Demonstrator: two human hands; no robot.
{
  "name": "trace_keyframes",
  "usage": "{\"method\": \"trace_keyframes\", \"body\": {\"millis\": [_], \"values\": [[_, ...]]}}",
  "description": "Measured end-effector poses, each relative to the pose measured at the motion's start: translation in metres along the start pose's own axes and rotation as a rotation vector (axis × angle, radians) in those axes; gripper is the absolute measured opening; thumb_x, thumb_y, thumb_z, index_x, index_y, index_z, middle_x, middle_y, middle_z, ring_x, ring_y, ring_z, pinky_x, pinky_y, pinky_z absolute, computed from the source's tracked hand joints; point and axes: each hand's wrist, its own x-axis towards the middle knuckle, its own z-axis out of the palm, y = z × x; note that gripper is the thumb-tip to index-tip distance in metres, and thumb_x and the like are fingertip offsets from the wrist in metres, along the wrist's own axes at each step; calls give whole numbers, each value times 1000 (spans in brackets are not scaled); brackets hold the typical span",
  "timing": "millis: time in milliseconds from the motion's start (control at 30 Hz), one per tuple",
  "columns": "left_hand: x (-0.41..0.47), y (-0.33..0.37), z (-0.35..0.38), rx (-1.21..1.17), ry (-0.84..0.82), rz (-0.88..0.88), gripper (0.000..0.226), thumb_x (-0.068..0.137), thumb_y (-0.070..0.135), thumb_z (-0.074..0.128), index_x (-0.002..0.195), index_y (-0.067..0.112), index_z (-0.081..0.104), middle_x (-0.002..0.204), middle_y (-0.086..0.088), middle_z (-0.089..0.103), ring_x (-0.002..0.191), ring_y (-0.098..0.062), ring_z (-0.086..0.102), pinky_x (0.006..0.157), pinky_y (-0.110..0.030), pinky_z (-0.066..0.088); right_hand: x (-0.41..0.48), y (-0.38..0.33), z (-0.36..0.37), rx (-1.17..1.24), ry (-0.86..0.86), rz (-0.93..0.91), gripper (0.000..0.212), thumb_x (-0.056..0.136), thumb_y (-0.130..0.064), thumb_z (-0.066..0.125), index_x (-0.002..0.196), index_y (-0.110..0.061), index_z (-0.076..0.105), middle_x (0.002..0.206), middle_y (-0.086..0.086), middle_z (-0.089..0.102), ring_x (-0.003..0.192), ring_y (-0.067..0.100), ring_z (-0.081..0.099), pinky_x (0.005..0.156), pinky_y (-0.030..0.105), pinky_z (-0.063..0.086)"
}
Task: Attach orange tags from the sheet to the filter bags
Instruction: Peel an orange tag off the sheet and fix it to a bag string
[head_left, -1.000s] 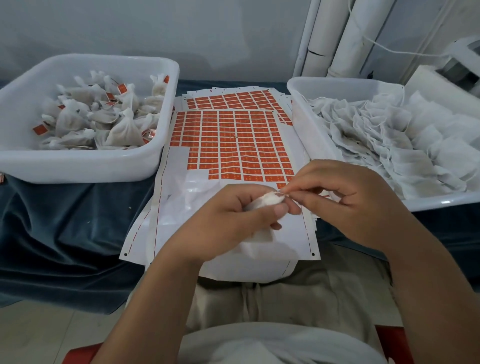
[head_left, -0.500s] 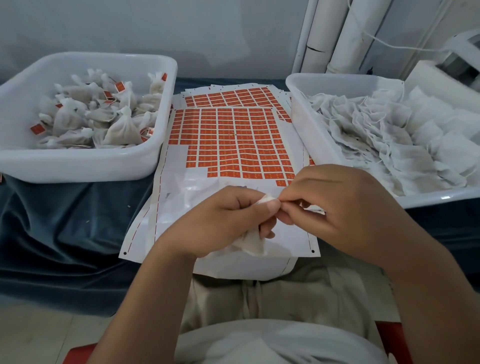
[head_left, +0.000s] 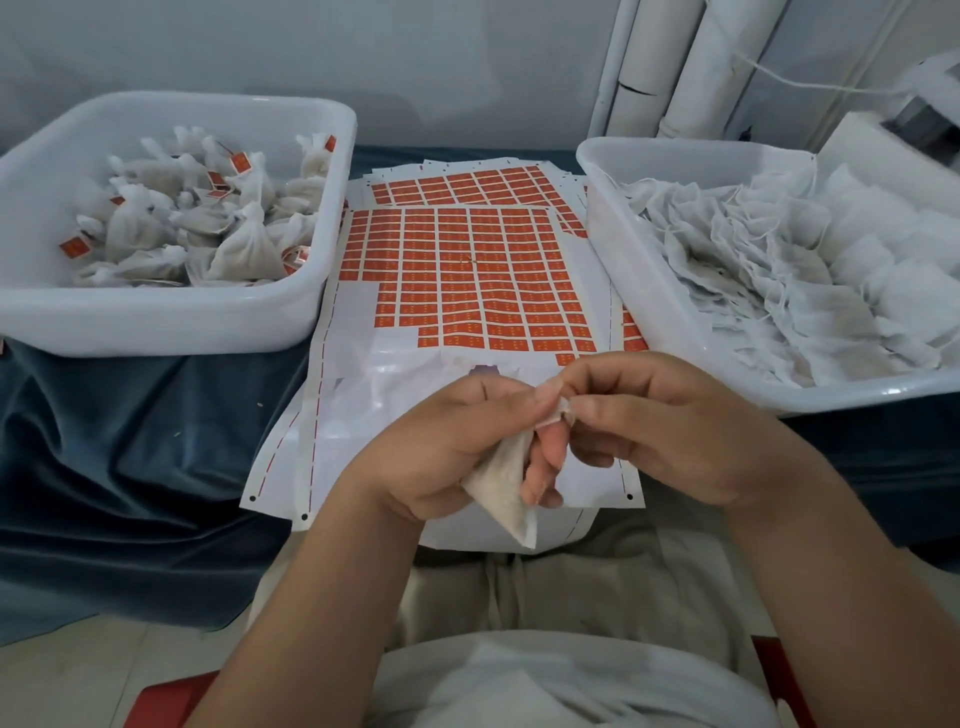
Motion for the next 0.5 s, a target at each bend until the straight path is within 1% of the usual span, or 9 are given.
{"method": "trace_keyframes", "body": {"millis": [67, 167, 200, 267, 300, 333, 400, 433, 500], "values": [[2, -1, 2, -19, 31, 27, 38, 100, 46, 58, 76, 21, 74, 63, 4, 66, 59, -7, 63, 71, -27, 58, -1, 0, -4, -13, 42, 6, 25, 105, -20, 54, 101, -3, 71, 97, 43, 62, 80, 62, 45, 69, 37, 41], [4, -4, 6, -78, 28, 46, 38, 101, 43, 56, 75, 20, 71, 61, 4, 64, 57, -7, 62, 70, -27, 58, -4, -4, -7, -89, 91, -12, 30, 103, -28, 59, 100, -2, 73, 92, 41, 59, 75, 42, 49, 71, 34, 44], [4, -4, 6, -97, 17, 46, 38, 101, 43, 57, 75, 19, 70, 61, 4, 64, 57, -7, 62, 70, -27, 58, -6, -7, -6, -130, 102, -24, 27, 103, -26, 59, 100, -4, 74, 91, 36, 63, 75, 32, 53, 72, 33, 46], [3, -3, 4, -118, 9, 45, 37, 101, 43, 57, 75, 19, 70, 61, 4, 64, 57, -7, 62, 71, -27, 58, -7, -12, -3, -235, 153, -65, 18, 103, -24, 61, 98, -18, 77, 85, 9, 71, 77, 17, 61, 72, 27, 51], [2, -2, 3, -126, 12, 49, 37, 101, 43, 57, 75, 19, 70, 61, 5, 65, 57, -7, 62, 71, -27, 58, -8, -14, -1, -282, 192, -96, 14, 102, -26, 64, 97, -25, 78, 85, -1, 72, 79, 12, 65, 74, 26, 53], [2, -1, 2, -134, 16, 54, 37, 101, 43, 57, 75, 20, 70, 62, 6, 65, 57, -7, 62, 71, -27, 58, -7, -16, 1, -320, 231, -129, 11, 99, -29, 67, 96, -29, 78, 86, -4, 73, 83, 14, 68, 77, 28, 56], [0, 1, 1, -149, 17, 67, 37, 102, 43, 57, 76, 20, 71, 62, 6, 65, 57, -6, 62, 72, -27, 58, -6, -17, 7, -372, 302, -191, 10, 95, -33, 68, 96, -30, 78, 91, -3, 74, 89, 22, 71, 82, 38, 59], [0, 2, 0, -152, 16, 71, 36, 102, 42, 57, 77, 20, 71, 62, 7, 65, 57, -6, 62, 72, -27, 58, -4, -16, 10, -369, 325, -212, 9, 94, -32, 69, 96, -29, 78, 91, -3, 74, 89, 22, 71, 82, 37, 58], [-1, 3, -1, -154, 13, 77, 37, 103, 42, 56, 77, 20, 71, 63, 7, 65, 57, -5, 62, 72, -27, 58, -1, -13, 13, -295, 335, -220, 8, 94, -29, 70, 95, -27, 78, 88, -6, 73, 85, 15, 69, 79, 28, 55]]}}
